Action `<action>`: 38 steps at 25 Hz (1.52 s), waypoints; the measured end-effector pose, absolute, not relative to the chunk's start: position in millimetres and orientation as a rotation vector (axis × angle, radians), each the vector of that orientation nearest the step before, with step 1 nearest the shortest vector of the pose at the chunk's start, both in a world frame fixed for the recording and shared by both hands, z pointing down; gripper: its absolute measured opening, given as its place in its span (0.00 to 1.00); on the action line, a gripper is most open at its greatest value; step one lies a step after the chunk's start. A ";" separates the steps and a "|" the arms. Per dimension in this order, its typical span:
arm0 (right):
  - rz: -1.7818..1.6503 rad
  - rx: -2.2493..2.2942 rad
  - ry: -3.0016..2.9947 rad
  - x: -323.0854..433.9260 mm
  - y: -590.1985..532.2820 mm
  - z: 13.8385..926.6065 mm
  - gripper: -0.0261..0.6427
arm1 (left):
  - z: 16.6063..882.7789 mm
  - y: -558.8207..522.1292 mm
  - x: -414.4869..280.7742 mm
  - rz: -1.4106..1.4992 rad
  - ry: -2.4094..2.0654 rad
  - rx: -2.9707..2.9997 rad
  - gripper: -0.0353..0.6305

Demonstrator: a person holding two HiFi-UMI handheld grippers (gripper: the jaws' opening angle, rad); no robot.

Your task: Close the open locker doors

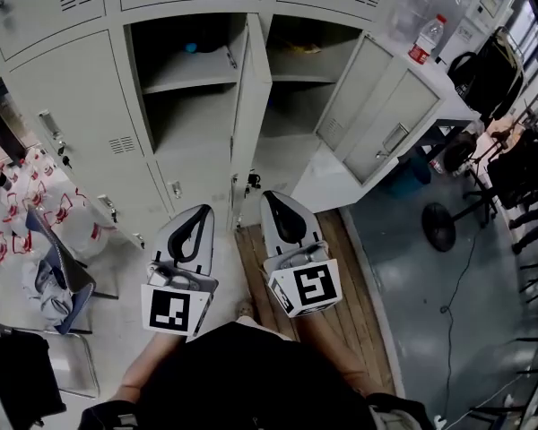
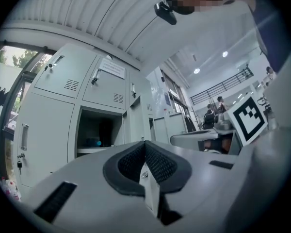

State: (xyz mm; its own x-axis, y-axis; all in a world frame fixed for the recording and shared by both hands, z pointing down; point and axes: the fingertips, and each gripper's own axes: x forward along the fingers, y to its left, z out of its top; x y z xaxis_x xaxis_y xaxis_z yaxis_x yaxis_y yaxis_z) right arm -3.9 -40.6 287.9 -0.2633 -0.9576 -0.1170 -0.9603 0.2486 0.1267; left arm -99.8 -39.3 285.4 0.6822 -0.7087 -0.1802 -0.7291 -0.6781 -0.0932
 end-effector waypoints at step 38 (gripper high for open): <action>0.088 -1.134 2.851 -15.0 -114.3 323.9 0.21 | 302.5 -99.4 -85.2 0.148 1.574 -2.548 0.06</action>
State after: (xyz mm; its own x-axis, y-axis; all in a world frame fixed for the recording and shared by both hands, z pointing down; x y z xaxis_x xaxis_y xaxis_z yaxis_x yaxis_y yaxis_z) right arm -15.0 -114.3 323.9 -0.7248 -0.6833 -0.0881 -0.6874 0.7258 0.0263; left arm -85.2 -99.4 302.5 0.4472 -0.8804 -0.1580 -0.8944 -0.4418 -0.0698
